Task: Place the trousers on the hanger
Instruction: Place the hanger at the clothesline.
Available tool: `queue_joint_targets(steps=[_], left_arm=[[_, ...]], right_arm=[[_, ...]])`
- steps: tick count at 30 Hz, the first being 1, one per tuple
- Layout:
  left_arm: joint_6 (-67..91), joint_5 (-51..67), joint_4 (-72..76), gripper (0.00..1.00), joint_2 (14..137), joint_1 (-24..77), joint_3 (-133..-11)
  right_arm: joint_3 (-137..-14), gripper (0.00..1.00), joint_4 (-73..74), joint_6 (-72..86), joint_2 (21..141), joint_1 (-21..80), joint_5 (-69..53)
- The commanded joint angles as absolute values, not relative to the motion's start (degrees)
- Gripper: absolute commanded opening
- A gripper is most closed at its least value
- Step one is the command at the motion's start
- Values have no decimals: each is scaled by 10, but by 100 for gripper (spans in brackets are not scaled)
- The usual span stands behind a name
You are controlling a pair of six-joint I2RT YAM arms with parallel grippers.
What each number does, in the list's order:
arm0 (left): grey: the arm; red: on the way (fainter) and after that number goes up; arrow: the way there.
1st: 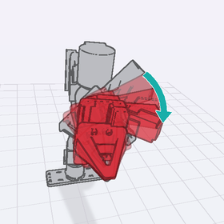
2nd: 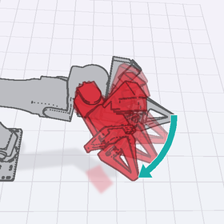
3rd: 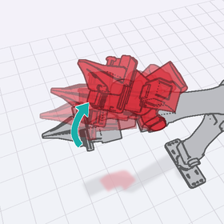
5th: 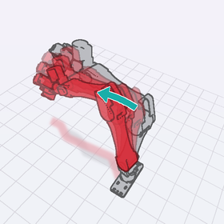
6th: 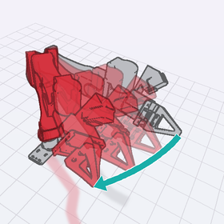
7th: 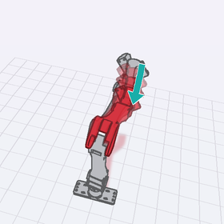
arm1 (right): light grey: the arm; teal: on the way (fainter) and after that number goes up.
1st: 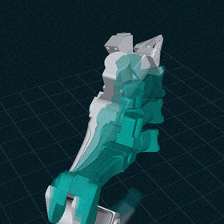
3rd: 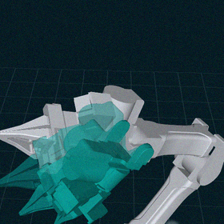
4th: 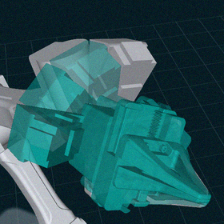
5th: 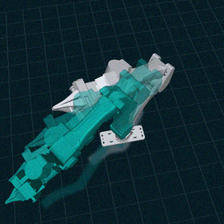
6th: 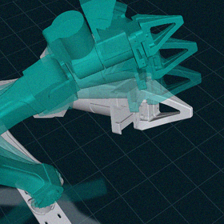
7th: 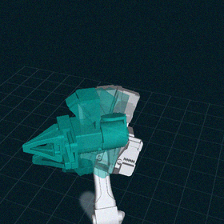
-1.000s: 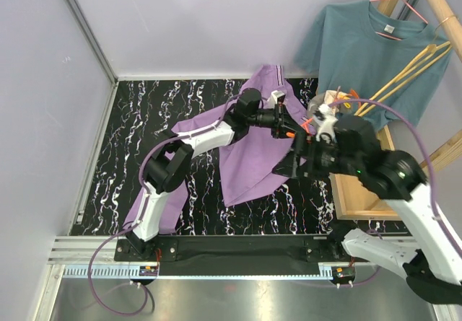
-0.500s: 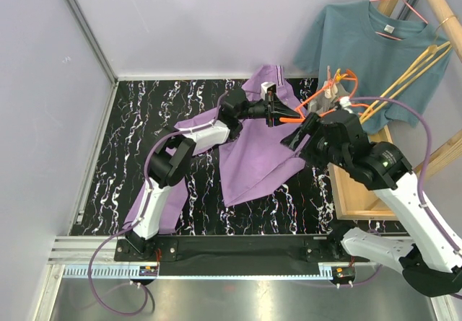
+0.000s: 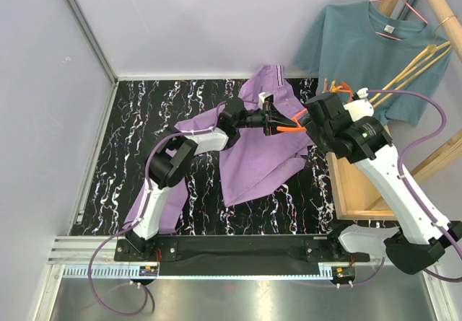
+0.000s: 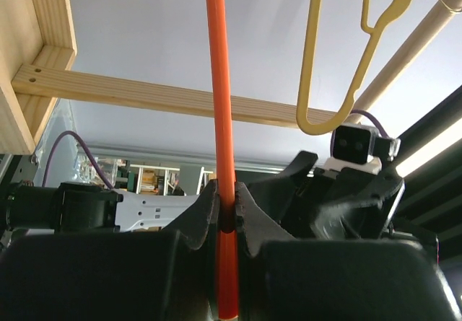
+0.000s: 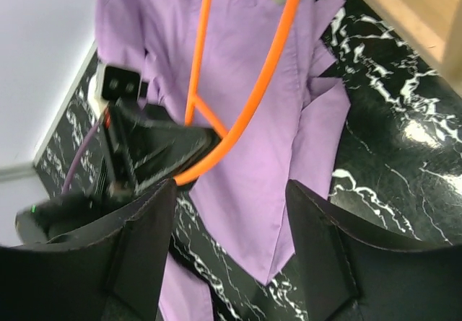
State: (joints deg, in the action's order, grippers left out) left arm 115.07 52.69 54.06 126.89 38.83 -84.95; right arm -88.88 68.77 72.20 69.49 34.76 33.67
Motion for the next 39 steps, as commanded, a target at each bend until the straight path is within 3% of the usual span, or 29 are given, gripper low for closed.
queue_joint_targets(steps=[1,25,32,39], left_arm=[[1194,517,608,0,1208,388,-848],[1230,484,654,0,1163,454,-801],[1228,488,649,0,1171,453,-806],[1227,492,650,0,1158,441,-787]], right_arm=[[-888,70,705,765,690,319,367],[-794,68,637,732,623,279,389],[-801,81,650,711,566,279,374],[-783,87,604,685,534,279,353]])
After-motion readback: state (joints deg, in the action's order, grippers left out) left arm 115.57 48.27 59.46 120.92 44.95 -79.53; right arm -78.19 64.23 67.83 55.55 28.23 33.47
